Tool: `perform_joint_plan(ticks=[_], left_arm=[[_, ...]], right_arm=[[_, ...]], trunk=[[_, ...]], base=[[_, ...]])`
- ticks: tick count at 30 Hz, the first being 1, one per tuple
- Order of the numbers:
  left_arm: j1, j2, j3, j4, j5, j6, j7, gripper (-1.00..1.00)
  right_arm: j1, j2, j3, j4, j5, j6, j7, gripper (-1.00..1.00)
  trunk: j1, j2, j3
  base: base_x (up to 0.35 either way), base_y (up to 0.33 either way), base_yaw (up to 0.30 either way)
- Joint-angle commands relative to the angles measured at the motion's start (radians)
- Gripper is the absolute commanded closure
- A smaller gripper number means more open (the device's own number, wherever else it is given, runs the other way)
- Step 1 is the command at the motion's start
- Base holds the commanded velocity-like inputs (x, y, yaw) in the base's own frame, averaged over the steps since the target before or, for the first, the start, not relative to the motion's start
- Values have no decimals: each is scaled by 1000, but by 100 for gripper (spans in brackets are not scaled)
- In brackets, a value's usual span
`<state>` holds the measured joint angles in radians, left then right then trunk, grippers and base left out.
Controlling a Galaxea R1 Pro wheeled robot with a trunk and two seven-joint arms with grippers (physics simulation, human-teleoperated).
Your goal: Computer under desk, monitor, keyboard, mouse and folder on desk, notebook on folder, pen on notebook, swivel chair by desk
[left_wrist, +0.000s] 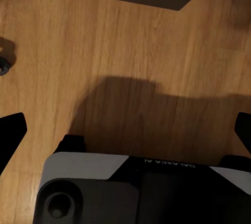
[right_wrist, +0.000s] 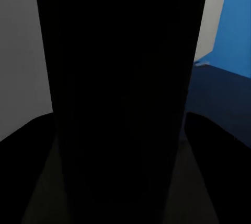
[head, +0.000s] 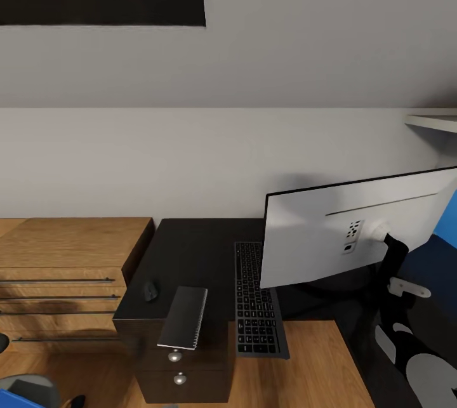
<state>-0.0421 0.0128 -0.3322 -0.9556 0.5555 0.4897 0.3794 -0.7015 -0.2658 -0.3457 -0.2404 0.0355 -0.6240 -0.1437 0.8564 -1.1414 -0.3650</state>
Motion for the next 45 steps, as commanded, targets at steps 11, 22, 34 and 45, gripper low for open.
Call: perform_joint_plan(ticks=[11,22,34,45], left_arm=[[-1,2,-5,-2,11,1,10,-100],[-1,2,-4,-2,11,2,9,-100],[-1,1,-7,17,11,3,9,-100],[-1,1,-8,52,7,0,9,-100]], right_arm=[[-1,-1,7,1,7,0,-5,100],[-1,-1,7,1,7,-1,-5,100],[-1,-3,7,1,7,-5,-5,100],[-1,-2,7,1,7,-6,-5,100]], trunk=[[0,-1,-1],[0,-1,-1],[0,-1,-1],[0,-1,-1]], base=[[0,0,0],[0,0,0],[0,0,0],[-160,0,0]])
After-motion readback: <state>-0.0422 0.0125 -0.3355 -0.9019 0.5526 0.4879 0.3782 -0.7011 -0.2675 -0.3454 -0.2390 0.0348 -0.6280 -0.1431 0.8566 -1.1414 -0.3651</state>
